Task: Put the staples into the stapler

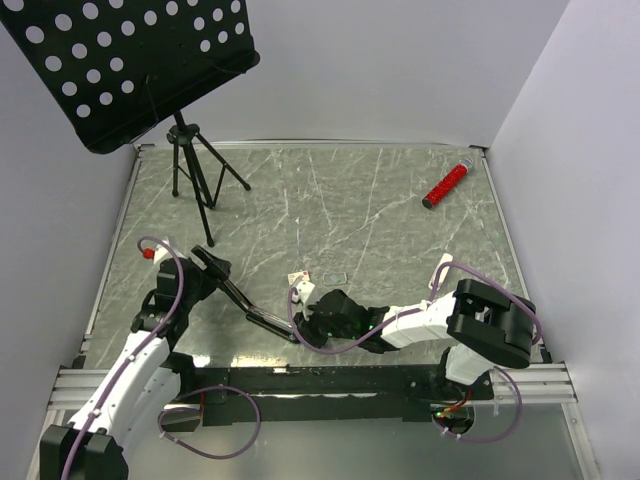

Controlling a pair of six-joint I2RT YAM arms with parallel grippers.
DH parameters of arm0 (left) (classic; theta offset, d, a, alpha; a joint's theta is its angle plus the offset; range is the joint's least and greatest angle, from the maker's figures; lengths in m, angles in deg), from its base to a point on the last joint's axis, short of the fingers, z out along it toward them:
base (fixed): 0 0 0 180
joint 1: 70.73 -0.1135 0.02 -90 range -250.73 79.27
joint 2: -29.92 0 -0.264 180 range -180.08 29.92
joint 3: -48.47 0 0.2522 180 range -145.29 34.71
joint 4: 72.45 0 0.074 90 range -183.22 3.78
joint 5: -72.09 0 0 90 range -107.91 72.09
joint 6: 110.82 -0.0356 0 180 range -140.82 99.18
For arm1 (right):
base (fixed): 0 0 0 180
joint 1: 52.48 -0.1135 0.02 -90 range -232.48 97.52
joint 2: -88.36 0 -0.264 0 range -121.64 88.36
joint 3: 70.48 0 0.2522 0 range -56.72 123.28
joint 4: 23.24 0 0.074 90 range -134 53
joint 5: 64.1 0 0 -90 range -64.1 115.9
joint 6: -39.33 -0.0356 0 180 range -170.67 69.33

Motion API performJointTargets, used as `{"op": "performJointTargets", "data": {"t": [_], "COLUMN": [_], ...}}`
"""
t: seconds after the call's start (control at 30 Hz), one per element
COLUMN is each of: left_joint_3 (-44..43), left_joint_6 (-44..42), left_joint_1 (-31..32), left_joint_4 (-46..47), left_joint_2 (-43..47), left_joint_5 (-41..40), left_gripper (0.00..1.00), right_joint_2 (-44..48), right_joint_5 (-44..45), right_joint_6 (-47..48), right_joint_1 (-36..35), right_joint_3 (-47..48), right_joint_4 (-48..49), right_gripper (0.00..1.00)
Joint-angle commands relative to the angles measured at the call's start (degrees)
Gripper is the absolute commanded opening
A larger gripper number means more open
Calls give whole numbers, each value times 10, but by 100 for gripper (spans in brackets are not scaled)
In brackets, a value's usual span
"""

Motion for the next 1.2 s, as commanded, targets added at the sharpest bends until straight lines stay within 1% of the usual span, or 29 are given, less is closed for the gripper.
{"op": "performJointTargets", "data": {"t": [0.0,0.1,0.13,0.23,0.37,0.47,0.5,0.63,0.73,0.83,0.87,0.9,1.03,1.07,1.1,1.13,1.17], "left_joint_3": [17,31,34,51,67,75,78,80,81,75,71,68,57,55,47,43,39], "left_joint_6": [7,3,3,4,4,-4,-7,-15,-20,-26,-29,-29,-27,-26,-21,-21,-19], "left_joint_1": [-3,-3,-4,-3,-3,-3,-3,-2,0,10,14,28,69,92,108,125,162], "left_joint_4": [87,98,119,138,131,134,134,134,142,138,135,128,104,104,76,68,59], "left_joint_2": [4,7,9,27,70,98,103,111,108,103,101,103,110,111,113,115,118], "left_joint_5": [18,28,29,40,31,34,41,56,59,59,58,58,52,45,37,25,-6], "left_gripper": [82,77,76,73,69,58,53,47,36,34,31,30,30,30,29,29,30], "right_joint_2": [2,7,9,16,21,19,18,17,15,17,17,18,24,24,26,27,27], "right_joint_5": [20,23,27,40,52,52,52,52,52,52,52,52,50,50,51,51,51], "right_joint_6": [28,39,41,52,62,65,63,65,67,66,66,67,67,67,68,69,69], "right_joint_1": [4,4,4,4,4,4,4,4,4,4,4,4,4,4,4,4,4], "right_joint_3": [-15,-15,-17,-17,-19,-21,-21,-21,-20,-21,-21,-22,-25,-26,-26,-25,-24], "right_joint_4": [-11,-13,-16,-23,-29,-26,-26,-22,-23,-20,-19,-16,-8,-6,-4,-4,-4], "right_gripper": [10,9,10,9,9,9,8,8,8,8,8,8,8,8,8,8,8]}}
